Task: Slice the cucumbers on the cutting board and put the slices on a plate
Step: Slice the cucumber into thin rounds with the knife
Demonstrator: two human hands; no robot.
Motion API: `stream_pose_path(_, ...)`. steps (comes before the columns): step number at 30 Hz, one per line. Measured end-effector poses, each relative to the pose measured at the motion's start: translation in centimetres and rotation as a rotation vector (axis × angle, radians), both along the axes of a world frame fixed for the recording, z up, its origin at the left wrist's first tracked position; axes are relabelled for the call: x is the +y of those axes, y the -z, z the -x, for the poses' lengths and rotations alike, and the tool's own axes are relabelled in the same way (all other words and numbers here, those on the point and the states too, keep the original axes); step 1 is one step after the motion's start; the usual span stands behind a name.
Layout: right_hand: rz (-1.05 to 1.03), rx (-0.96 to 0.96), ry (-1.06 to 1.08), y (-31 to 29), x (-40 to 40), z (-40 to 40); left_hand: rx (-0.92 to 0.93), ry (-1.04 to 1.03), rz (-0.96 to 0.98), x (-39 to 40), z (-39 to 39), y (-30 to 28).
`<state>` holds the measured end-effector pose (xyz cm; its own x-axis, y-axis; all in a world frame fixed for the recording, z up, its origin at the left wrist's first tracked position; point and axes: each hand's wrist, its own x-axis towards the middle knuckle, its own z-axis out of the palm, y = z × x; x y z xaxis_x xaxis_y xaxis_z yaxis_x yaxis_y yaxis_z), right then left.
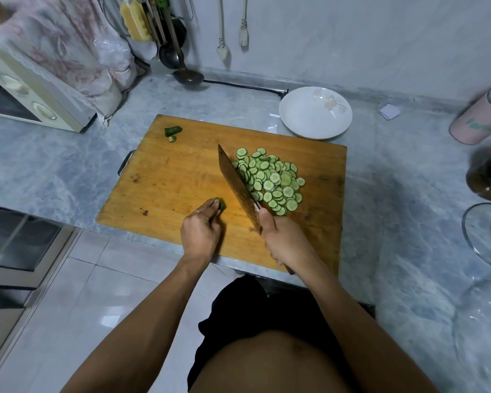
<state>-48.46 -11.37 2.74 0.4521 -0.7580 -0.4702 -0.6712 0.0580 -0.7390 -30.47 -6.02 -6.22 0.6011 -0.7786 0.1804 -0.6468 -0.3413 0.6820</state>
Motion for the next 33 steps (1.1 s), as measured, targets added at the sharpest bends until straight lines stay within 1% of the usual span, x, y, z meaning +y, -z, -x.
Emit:
stream_pose_path(2, 0.01, -0.01, -0.016, -0.4, 0.1, 0.2, -0.009, 0.009, -0.002, 0.0, -0.2, -0.2)
stream_pose_path(8, 0.165, 0.006, -0.171, -1.4, 1.7, -0.1, 0.042, 0.029, 0.046, 0.3, -0.4, -0.6)
stream_pose_path(11, 0.208, 0.001, -0.185, -1.5, 2.3, -0.2, 0.063, 0.024, 0.057, 0.3, -0.3, -0.6)
stream_pose_path(14, 0.194, 0.015, -0.188, -1.3, 2.7, -0.1, 0.079, 0.009, 0.055, 0.2, -0.3, -0.6)
stream_pose_path(19, 0.197, 0.02, -0.187, -1.0, 3.4, 0.0, 0.064, 0.042, 0.042, 0.3, -0.6, -0.5)
stream_pose_path(24, 0.145, 0.035, -0.18, -0.7, 3.4, -0.5, 0.126, 0.008, 0.033, 0.2, -0.3, -0.7)
stream_pose_path(28, 0.112, 0.045, -0.175, -1.2, 3.0, -1.4, 0.108, 0.028, 0.025, 0.3, -0.2, -0.5)
stream_pose_path(33, 0.118, 0.079, -0.17, 0.4, 2.9, -3.2, 0.145, -0.018, 0.022, 0.2, 0.1, -0.9)
